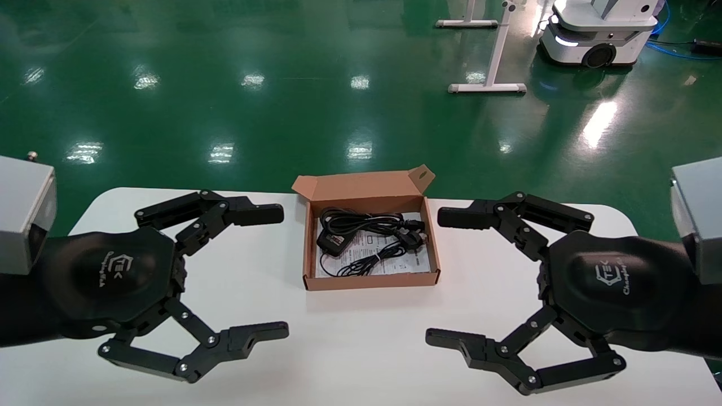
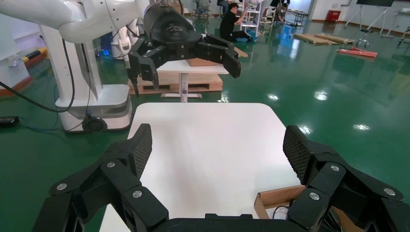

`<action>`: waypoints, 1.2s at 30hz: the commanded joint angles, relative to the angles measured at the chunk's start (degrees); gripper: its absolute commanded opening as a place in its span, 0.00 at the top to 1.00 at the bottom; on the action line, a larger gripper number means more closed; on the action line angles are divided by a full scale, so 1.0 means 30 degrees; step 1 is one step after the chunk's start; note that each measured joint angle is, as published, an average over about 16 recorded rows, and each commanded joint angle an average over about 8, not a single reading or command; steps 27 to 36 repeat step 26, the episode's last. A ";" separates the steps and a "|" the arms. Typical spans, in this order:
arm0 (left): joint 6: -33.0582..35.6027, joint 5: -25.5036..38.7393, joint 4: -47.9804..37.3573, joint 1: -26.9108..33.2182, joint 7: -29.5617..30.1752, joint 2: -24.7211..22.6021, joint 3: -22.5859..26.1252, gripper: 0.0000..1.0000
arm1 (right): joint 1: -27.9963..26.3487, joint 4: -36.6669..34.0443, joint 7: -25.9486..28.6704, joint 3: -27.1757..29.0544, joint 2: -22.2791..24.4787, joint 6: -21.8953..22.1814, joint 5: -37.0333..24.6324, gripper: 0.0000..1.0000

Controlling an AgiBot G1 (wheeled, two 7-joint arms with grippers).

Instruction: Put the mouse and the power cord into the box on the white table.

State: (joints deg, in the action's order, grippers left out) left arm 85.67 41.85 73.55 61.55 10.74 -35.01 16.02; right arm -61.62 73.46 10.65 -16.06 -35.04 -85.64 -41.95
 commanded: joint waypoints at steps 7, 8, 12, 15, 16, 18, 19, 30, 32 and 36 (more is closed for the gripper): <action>0.0000 0.0000 0.0000 0.0000 0.0000 0.0000 0.0000 0.00 | 0.0000 -0.0001 0.0000 0.0000 0.0000 0.0000 0.0000 0.00; 0.0000 -0.0001 0.0000 0.0000 0.0000 0.0000 0.0000 0.00 | 0.0000 -0.0001 0.0000 0.0000 0.0000 0.0000 0.0000 0.00; 0.0000 -0.0001 0.0000 0.0000 0.0000 0.0000 0.0000 0.00 | 0.0000 -0.0001 0.0000 0.0000 0.0000 0.0000 0.0000 0.00; 0.0000 -0.0001 0.0000 0.0000 0.0000 0.0000 0.0000 0.00 | 0.0000 -0.0001 0.0000 0.0000 0.0000 0.0000 0.0000 0.00; 0.0000 -0.0001 0.0000 0.0000 0.0000 0.0000 0.0000 0.00 | 0.0000 -0.0001 0.0000 0.0000 0.0000 0.0000 0.0000 0.00; 0.0000 -0.0001 0.0000 0.0000 0.0000 0.0000 0.0000 0.00 | 0.0000 -0.0001 0.0000 0.0000 0.0000 0.0000 0.0000 0.00; 0.0000 -0.0001 0.0000 0.0000 0.0000 0.0000 0.0000 0.00 | 0.0000 -0.0001 0.0000 0.0000 0.0000 0.0000 0.0000 0.00; 0.0000 -0.0001 0.0000 0.0000 0.0000 0.0000 0.0000 0.00 | 0.0000 -0.0001 0.0001 0.0000 0.0000 0.0000 0.0000 0.00; 0.0000 -0.0001 0.0000 0.0000 0.0000 0.0000 0.0000 0.00 | 0.0000 -0.0001 0.0001 0.0000 0.0000 0.0000 0.0000 0.00; 0.0000 -0.0001 0.0000 0.0000 0.0000 0.0000 0.0000 0.00 | 0.0000 -0.0001 0.0001 0.0000 0.0000 0.0000 0.0000 0.00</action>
